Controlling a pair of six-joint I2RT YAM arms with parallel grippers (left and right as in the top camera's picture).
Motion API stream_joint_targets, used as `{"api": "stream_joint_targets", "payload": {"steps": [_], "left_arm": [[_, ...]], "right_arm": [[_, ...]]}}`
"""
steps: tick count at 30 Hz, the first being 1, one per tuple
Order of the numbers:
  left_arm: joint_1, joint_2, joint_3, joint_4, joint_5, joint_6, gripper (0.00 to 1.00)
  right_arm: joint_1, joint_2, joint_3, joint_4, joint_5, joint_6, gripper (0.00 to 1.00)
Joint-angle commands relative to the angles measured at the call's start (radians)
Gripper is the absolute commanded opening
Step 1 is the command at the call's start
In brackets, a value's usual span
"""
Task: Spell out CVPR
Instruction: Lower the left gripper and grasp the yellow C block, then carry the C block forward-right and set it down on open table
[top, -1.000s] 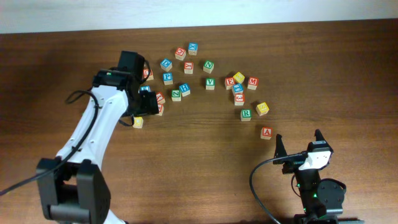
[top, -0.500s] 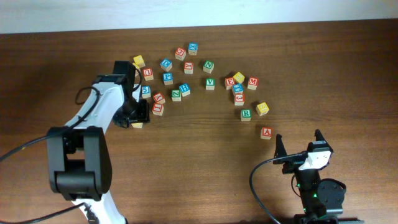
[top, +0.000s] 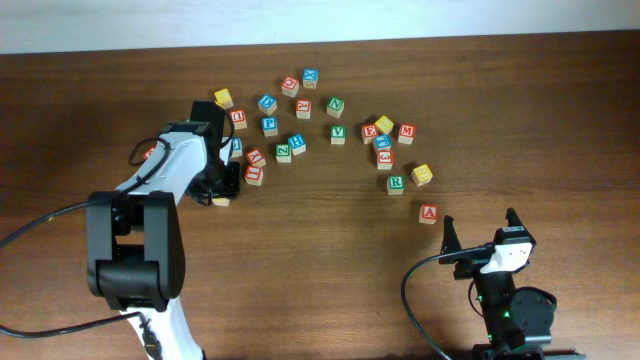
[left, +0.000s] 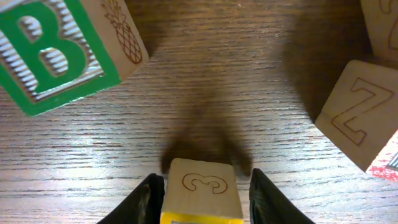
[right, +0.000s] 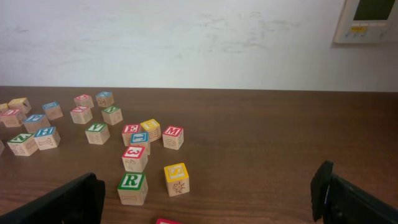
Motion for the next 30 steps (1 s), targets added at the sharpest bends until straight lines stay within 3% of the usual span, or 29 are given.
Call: {"api": "stream_joint_targets", "payload": {"steps": [1,4,5,6,9,14,20,24,27,30], "left_arm": [[0.000,0.012,-0.009,0.002,-0.010,0.009,0.34],[0.000,0.012,-0.009,0.002,-0.010,0.009,0.18],[0.000,0.012,-0.009,0.001,-0.009,0.008,0.19],[0.000,0.012,-0.009,-0.005,-0.001,0.008,0.26],[0.000,0.012,-0.009,-0.015,0.031,0.009,0.28],[0.000,0.011,0.005,-0.068,0.134,0.009,0.18],[-0.010,-0.040,0.084,-0.214,0.299,0.010,0.18],[-0.097,-0.101,0.084,-0.249,0.428,-0.016,0.17],[-0.219,-0.093,0.071,-0.231,0.390,-0.140,0.19],[-0.349,-0.077,0.071,-0.200,0.119,-0.348,0.20]], "right_arm": [[-0.007,-0.006,-0.006,-0.003,0.005,-0.003,0.98],[-0.007,-0.006,-0.006,-0.003,0.005,-0.003,0.98],[-0.007,-0.006,-0.006,-0.003,0.005,-0.003,0.98],[-0.007,-0.006,-0.006,-0.003,0.005,-0.003,0.98],[-0.007,-0.006,-0.006,-0.003,0.005,-0.003,0.98],[-0.007,-0.006,-0.006,-0.003,0.005,-0.003,0.98],[-0.007,-0.006,-0.006,-0.003,0.005,-0.003,0.98],[-0.007,-0.006,-0.006,-0.004,0.005,-0.003,0.98],[-0.007,-0.006,-0.006,-0.003,0.005,-0.003,0.99],[-0.007,-0.006,-0.006,-0.003,0.005,-0.003,0.98]]}}
